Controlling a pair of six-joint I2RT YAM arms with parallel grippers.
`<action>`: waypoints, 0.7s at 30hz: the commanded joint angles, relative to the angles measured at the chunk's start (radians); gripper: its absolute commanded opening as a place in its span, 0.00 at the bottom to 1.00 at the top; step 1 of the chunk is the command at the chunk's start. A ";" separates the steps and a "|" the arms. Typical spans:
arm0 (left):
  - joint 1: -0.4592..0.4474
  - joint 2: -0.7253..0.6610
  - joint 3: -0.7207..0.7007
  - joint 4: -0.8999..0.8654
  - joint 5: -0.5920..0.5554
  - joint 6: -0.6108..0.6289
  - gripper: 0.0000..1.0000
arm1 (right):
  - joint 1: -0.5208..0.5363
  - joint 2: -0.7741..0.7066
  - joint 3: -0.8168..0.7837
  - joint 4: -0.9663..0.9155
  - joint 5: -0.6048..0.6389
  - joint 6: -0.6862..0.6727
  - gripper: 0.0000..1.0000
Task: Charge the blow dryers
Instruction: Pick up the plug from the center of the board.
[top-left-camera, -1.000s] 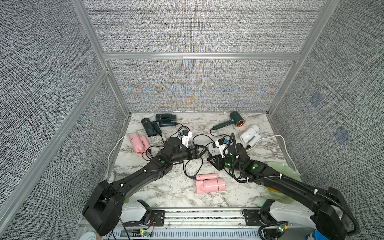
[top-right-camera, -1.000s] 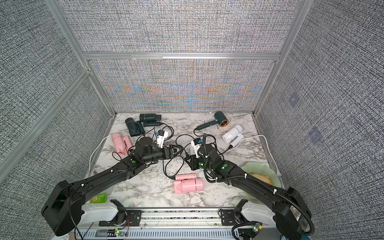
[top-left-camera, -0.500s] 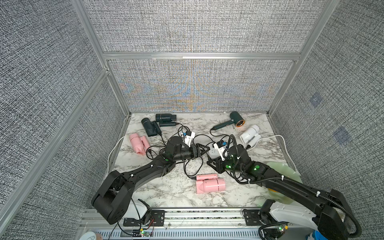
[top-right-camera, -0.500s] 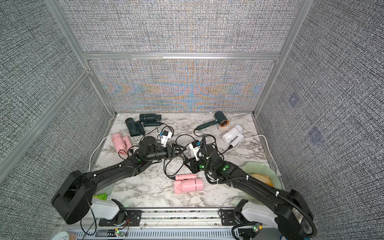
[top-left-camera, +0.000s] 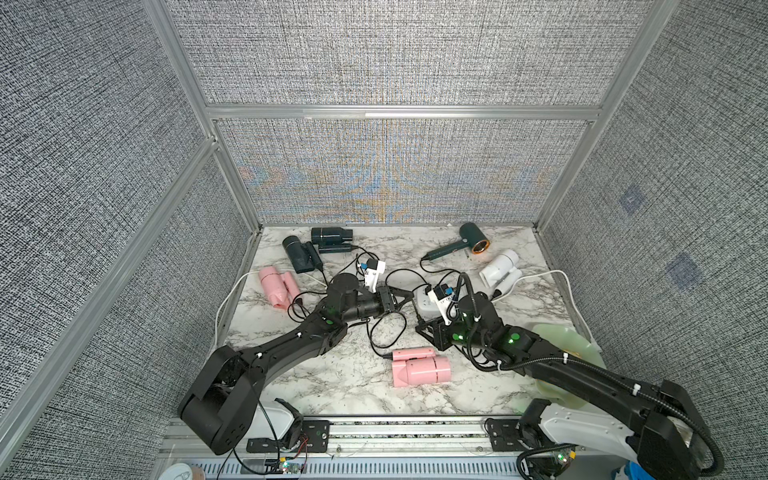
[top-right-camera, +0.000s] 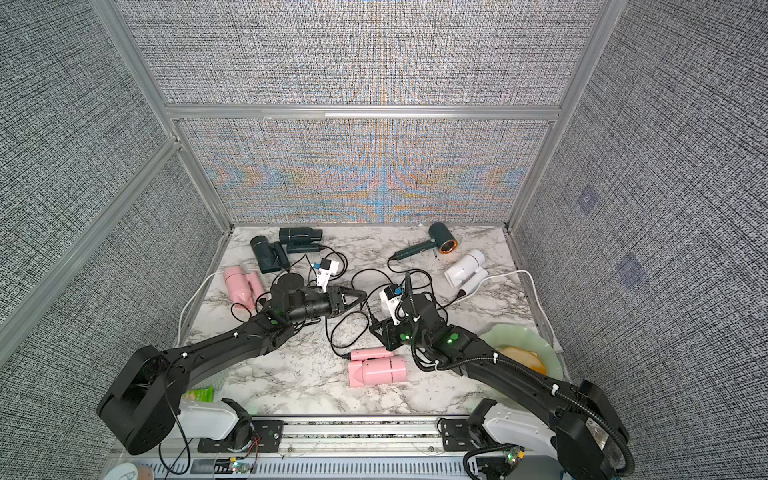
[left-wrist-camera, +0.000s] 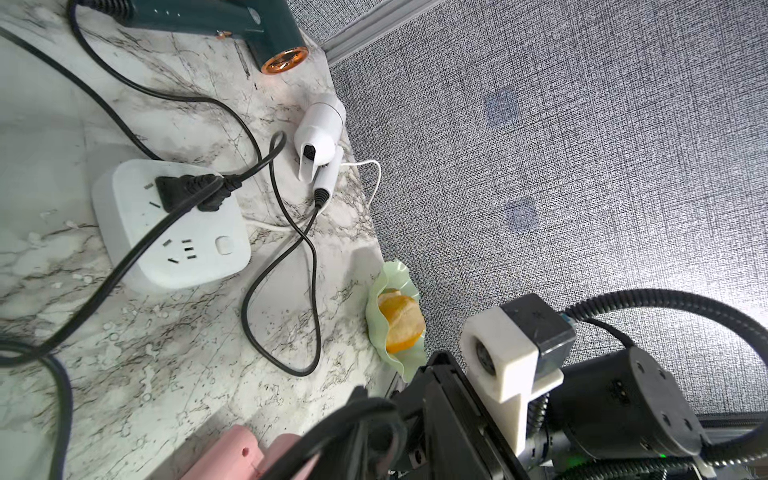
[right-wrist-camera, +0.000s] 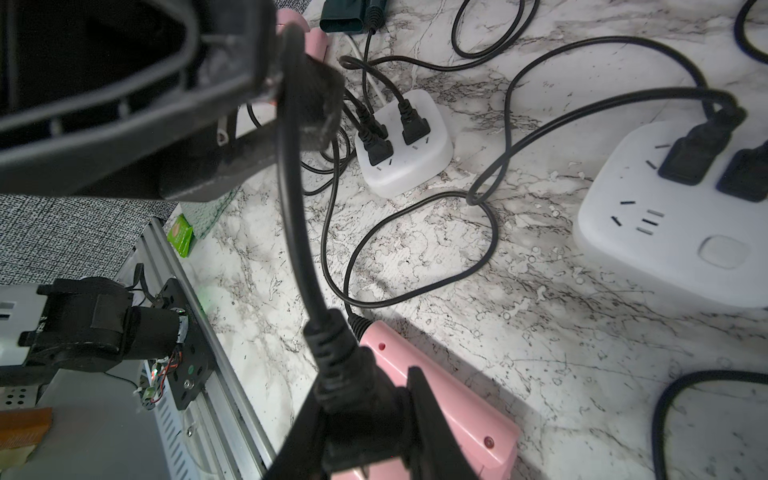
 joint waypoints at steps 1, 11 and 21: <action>0.003 -0.004 -0.003 0.064 0.019 0.014 0.25 | 0.000 -0.005 -0.006 0.001 0.009 -0.005 0.19; 0.003 0.027 0.014 0.094 0.051 0.003 0.29 | 0.005 -0.010 -0.016 0.013 0.002 -0.005 0.19; 0.002 0.044 0.020 0.086 0.054 0.011 0.16 | 0.013 -0.025 -0.032 0.025 0.034 0.000 0.19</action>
